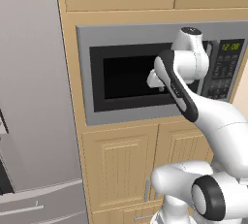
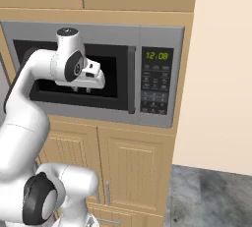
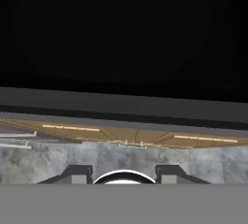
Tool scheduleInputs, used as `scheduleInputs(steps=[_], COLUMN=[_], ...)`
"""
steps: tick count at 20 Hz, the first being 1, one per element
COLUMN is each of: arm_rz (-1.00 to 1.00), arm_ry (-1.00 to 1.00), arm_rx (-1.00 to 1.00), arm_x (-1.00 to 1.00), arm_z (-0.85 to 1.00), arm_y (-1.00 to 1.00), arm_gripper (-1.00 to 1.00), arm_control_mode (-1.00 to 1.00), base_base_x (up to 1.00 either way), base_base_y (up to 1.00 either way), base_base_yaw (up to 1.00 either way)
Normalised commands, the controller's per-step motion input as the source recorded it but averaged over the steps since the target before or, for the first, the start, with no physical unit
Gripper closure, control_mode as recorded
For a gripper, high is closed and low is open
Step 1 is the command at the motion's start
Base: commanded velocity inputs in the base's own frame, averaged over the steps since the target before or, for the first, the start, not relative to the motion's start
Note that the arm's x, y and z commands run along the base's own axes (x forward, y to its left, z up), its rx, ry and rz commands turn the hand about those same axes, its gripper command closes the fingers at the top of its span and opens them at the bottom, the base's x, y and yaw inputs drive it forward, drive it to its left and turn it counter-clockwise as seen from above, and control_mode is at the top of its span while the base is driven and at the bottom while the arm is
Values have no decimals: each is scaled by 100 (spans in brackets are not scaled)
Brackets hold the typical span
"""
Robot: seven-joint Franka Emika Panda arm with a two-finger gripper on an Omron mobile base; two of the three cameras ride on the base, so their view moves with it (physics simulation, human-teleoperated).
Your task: Navigate to the shelves.
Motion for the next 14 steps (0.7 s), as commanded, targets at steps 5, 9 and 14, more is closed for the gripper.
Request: scheduleInputs(steps=[5, 9, 14], arm_rz=[0, 5, 7], arm_ry=[0, -5, -13], arm_rx=[0, 0, 0], arm_x=[-51, -100, -93], arm_z=[0, 0, 0], arm_y=[-13, -6, 0], arm_gripper=[-100, -100, -100], arm_control_mode=[-100, -100, -100], base_base_x=[0, 0, 0], base_base_y=[0, 0, 0], base_base_yaw=[0, 0, 0])
